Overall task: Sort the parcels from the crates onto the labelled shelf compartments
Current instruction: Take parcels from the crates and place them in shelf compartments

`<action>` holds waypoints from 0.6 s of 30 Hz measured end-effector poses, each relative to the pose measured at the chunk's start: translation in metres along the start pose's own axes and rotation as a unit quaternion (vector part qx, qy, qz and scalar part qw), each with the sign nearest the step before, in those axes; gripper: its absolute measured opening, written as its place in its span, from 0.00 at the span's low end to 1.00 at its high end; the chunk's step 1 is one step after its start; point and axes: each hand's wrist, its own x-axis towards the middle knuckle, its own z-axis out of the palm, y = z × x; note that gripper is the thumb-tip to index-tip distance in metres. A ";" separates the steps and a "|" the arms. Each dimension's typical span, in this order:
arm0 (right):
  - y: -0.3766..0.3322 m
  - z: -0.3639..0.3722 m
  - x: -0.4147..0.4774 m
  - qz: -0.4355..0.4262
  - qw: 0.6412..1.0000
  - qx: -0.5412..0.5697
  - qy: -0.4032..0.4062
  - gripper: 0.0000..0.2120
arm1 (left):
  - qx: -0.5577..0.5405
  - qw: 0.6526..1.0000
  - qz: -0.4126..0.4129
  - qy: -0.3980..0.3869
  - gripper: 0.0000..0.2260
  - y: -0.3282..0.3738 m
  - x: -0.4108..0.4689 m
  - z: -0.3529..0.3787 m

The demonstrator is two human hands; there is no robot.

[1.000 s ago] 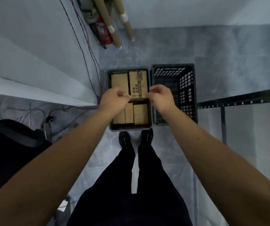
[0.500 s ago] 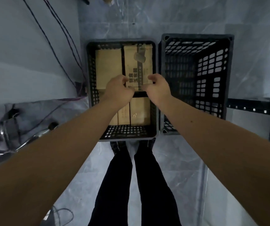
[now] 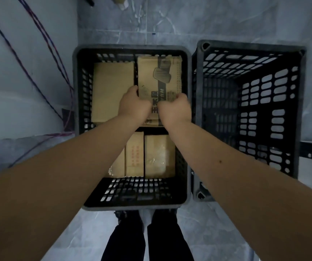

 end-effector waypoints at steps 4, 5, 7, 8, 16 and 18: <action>0.001 0.006 0.004 0.009 0.999 -0.041 -0.012 0.32 | -0.032 0.999 -0.021 0.010 0.10 0.000 0.006 0.001; 0.002 0.006 0.005 0.020 0.999 -0.042 -0.017 0.35 | -0.041 0.999 -0.025 0.010 0.10 0.001 0.004 -0.001; 0.005 0.005 0.002 0.042 0.998 -0.038 -0.015 0.36 | -0.068 0.997 -0.034 0.021 0.07 0.001 0.000 -0.005; 0.007 0.003 -0.003 0.037 0.998 -0.040 -0.010 0.36 | -0.082 0.996 -0.035 0.026 0.06 0.001 -0.004 -0.009; 0.018 -0.044 -0.050 0.020 0.996 0.083 -0.041 0.28 | -0.147 0.989 -0.021 -0.023 0.13 0.019 -0.063 -0.045; 0.010 -0.064 -0.067 0.036 0.991 0.120 -0.050 0.28 | -0.140 0.989 -0.026 -0.033 0.11 0.033 -0.087 -0.055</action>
